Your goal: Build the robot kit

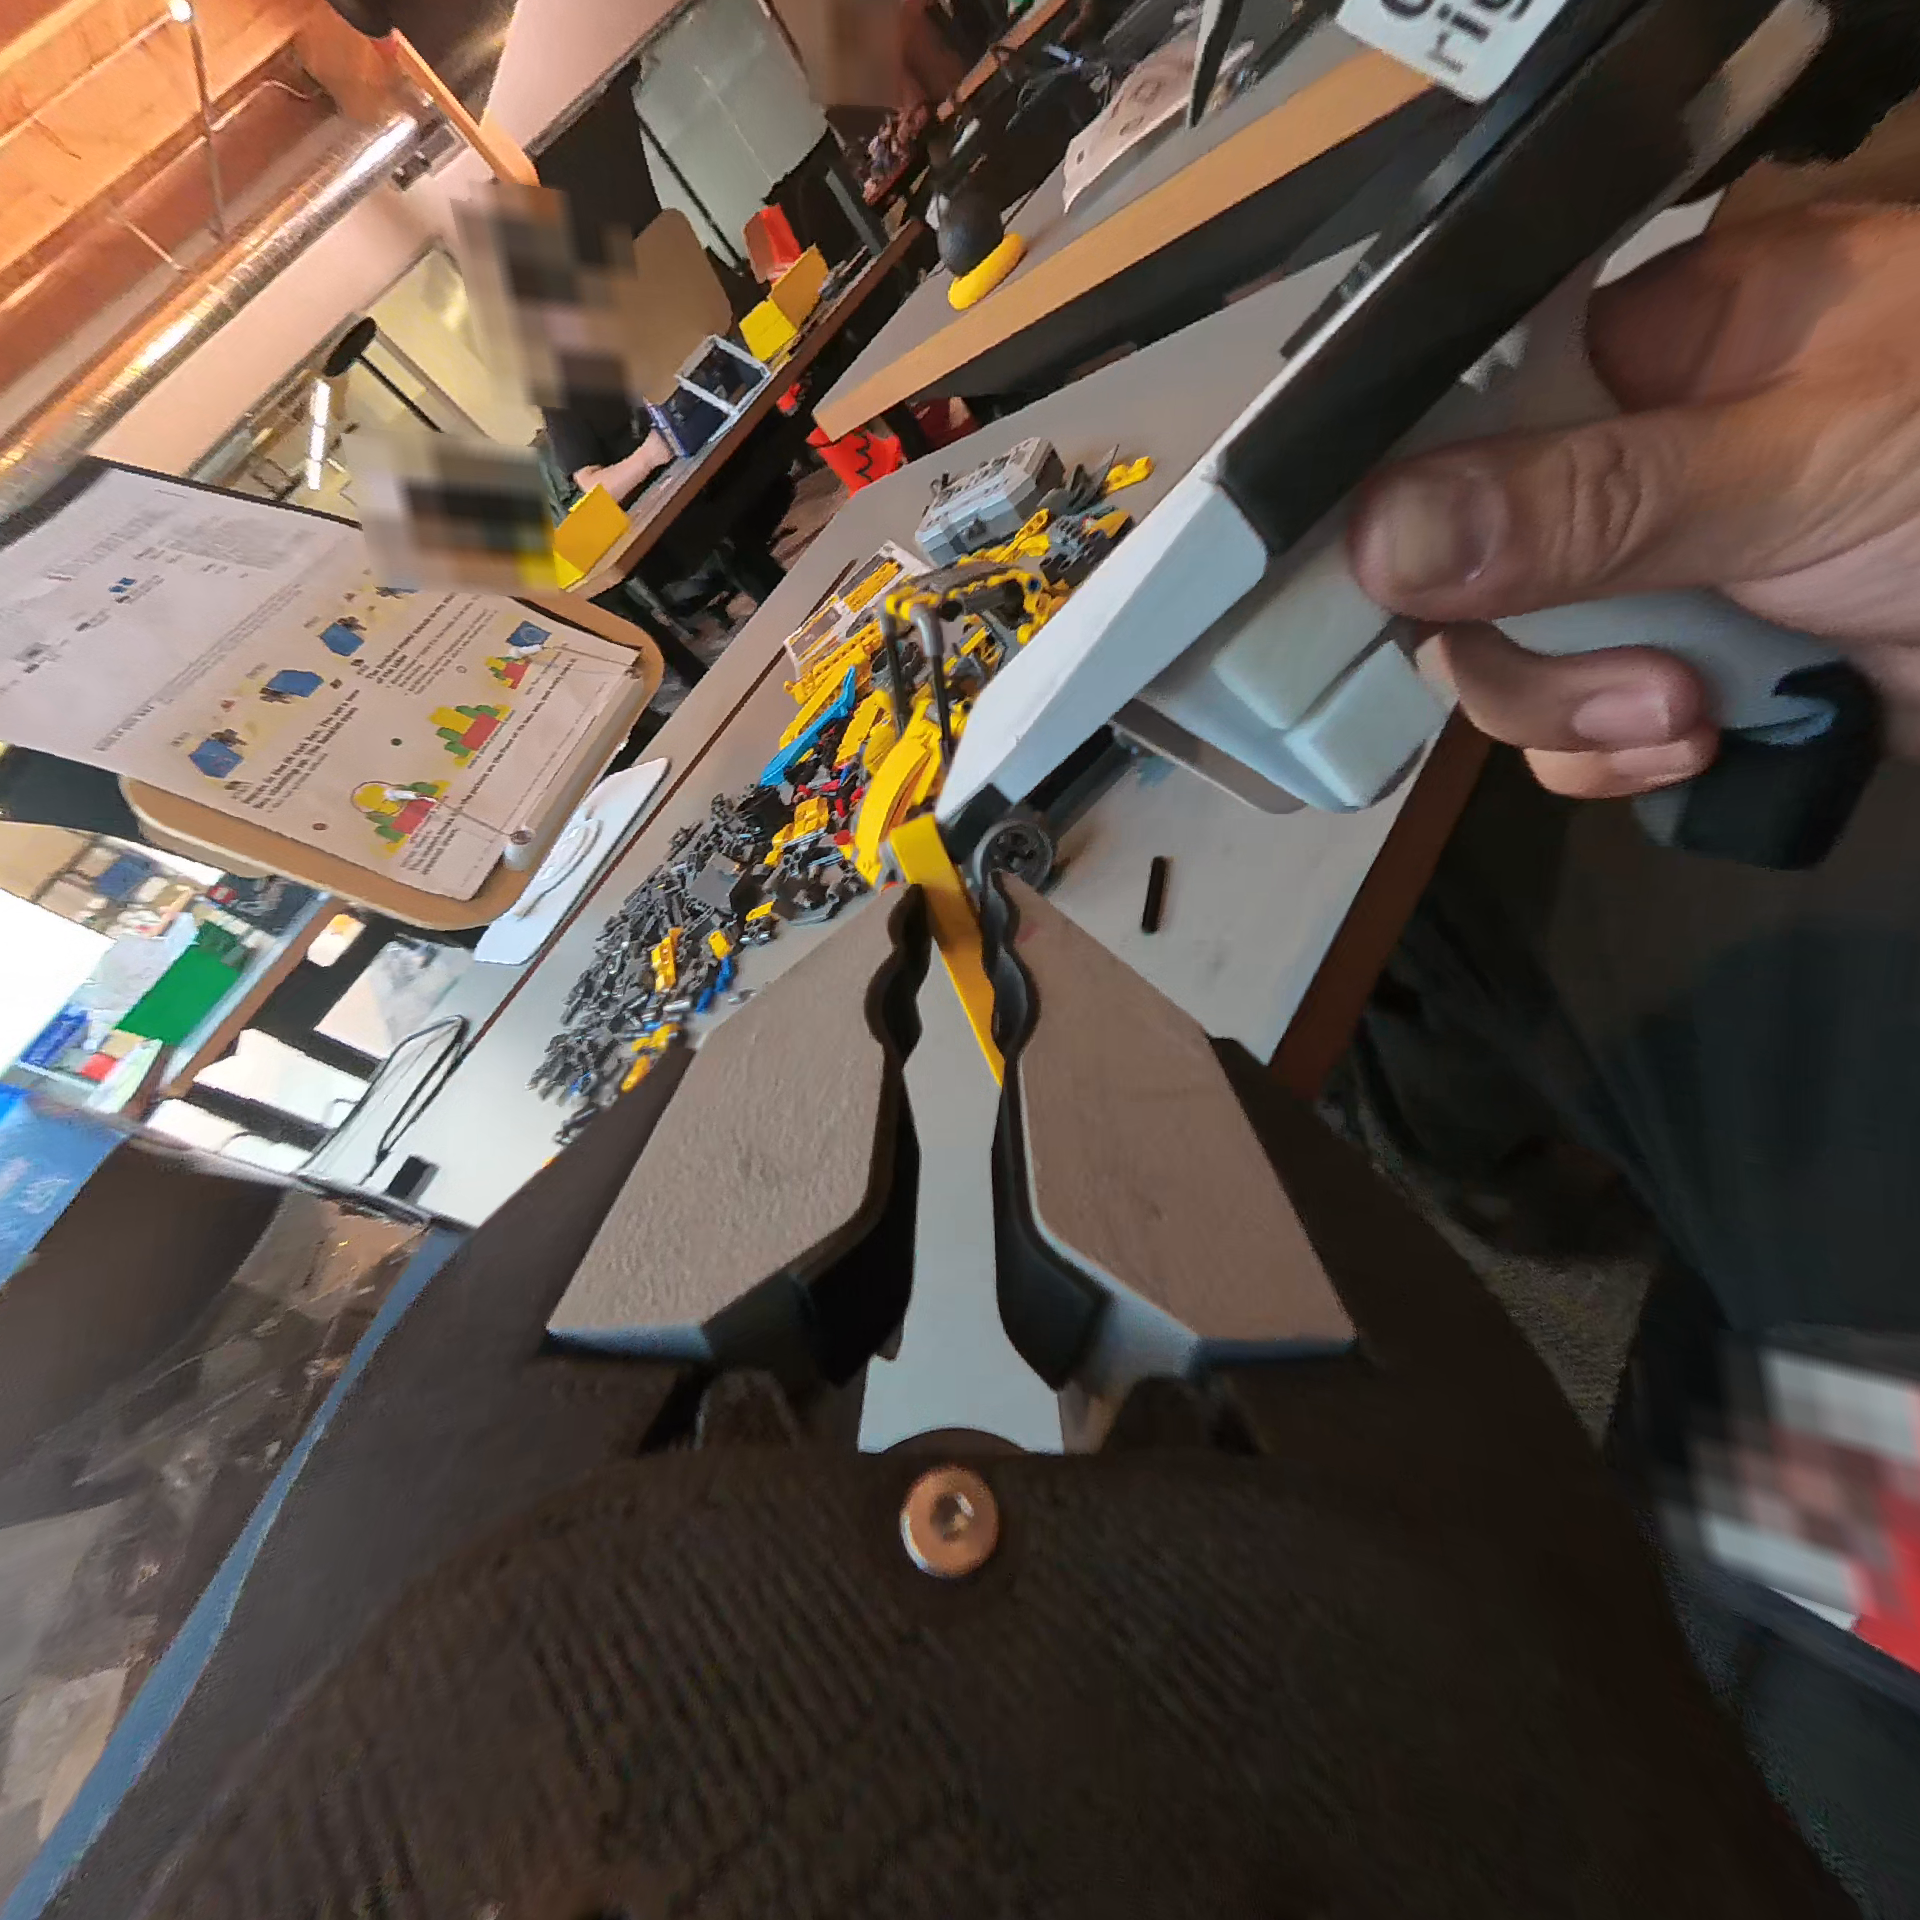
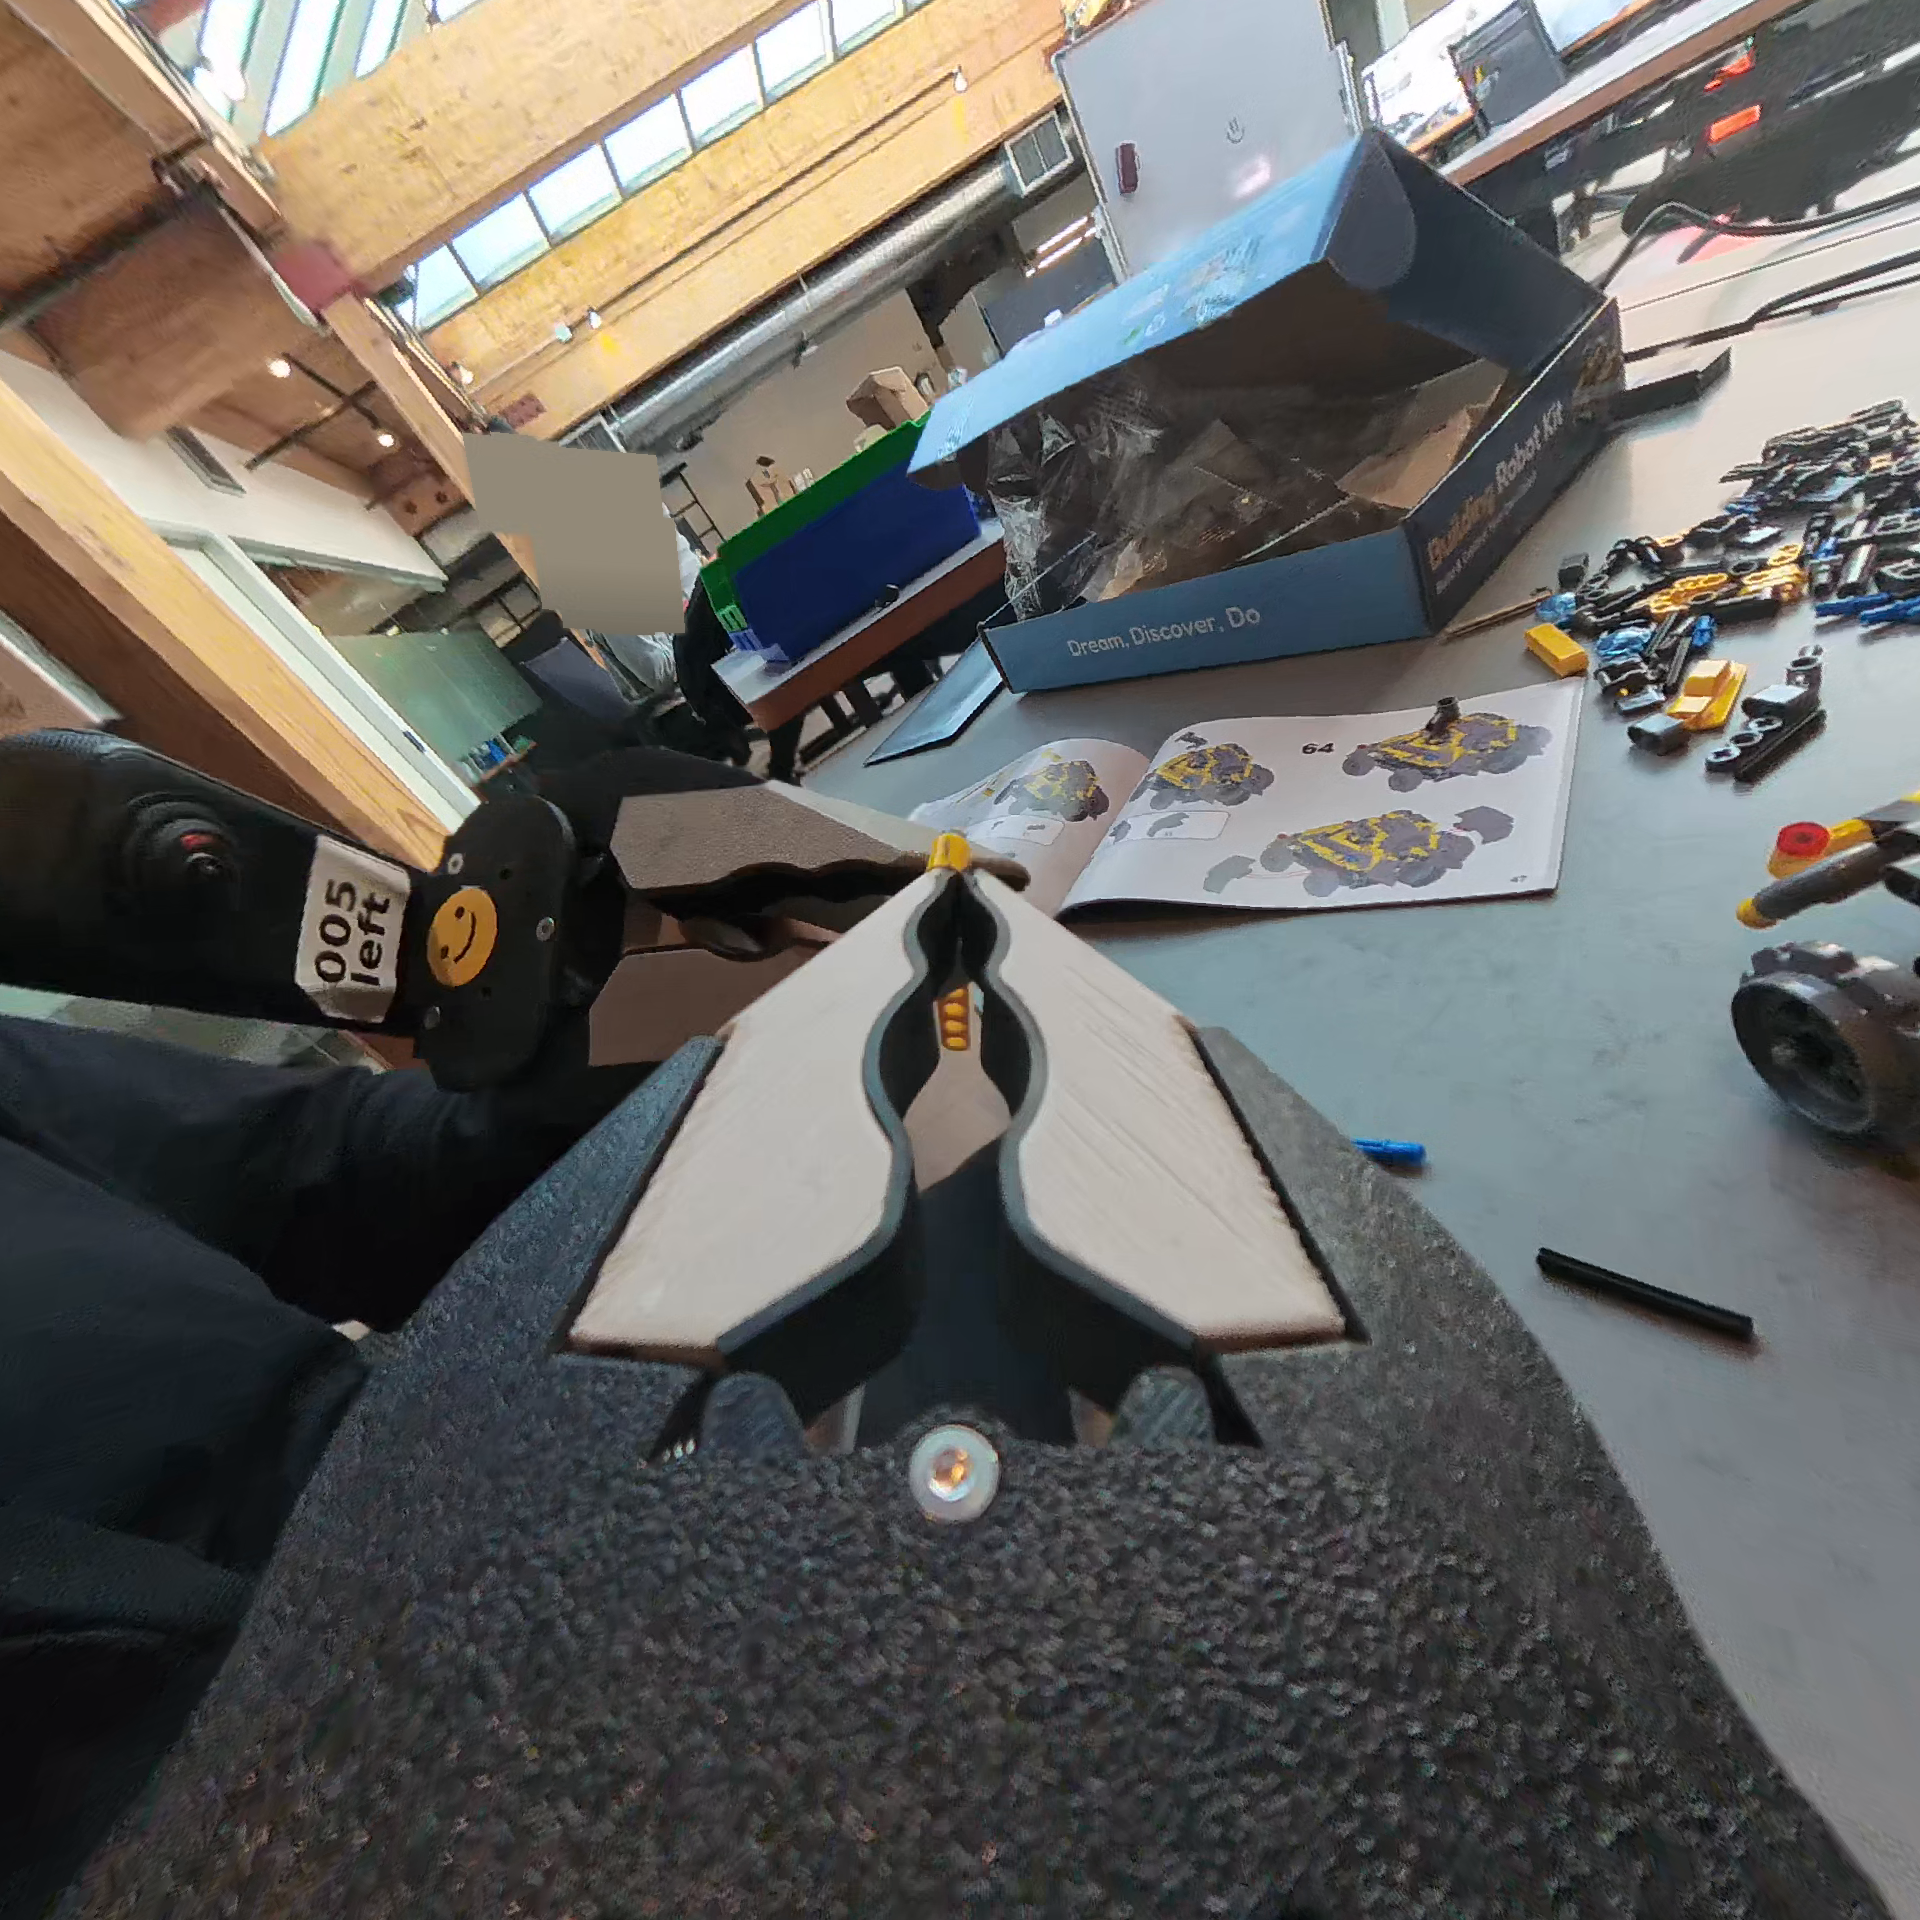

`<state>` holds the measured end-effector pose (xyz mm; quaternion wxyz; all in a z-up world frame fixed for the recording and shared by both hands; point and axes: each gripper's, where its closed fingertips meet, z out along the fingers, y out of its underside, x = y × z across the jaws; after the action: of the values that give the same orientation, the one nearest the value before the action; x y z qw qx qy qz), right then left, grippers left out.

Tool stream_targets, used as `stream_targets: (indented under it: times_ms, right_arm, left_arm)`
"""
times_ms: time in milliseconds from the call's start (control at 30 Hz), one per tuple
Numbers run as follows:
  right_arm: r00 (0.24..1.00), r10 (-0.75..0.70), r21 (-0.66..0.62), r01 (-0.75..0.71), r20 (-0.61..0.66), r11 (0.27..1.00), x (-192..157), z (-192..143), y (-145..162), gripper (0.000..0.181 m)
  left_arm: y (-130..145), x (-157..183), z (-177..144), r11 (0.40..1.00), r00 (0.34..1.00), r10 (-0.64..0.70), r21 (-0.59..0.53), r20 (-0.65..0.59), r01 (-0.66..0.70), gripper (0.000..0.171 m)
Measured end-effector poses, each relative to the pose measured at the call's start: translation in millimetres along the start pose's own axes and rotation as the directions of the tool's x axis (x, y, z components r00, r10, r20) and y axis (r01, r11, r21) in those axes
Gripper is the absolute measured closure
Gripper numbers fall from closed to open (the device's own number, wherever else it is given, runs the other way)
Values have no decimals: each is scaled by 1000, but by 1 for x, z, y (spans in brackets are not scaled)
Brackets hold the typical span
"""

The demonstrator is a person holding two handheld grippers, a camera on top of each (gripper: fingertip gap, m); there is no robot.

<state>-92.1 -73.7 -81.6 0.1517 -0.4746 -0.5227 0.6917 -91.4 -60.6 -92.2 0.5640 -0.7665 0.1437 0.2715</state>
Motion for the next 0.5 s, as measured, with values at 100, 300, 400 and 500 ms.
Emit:
stream_targets:
  times_ms: [100, 300, 400, 500]
  right_arm:
    - [997, 75, 23, -75, 7, 997, 6, 3, 2, 181]
    - [989, 148, 7, -147, -27, 989, 20, 8, 10, 181]
    - [986, 163, 5, -163, -34, 987, 26, 9, 14, 181]
    - [987, 152, -15, -153, -54, 988, 30, 10, 18, 181]
  left_arm:
    - [5, -1, 3, 999, 999, 33, -28, 27, -33, 165]
    - [18, -3, 10, 988, 990, 120, -101, 68, -113, 166]
    - [27, 0, 14, 980, 985, 158, -134, 64, -149, 166]
    - [30, 1, 17, 977, 985, 164, -144, 54, -155, 165]
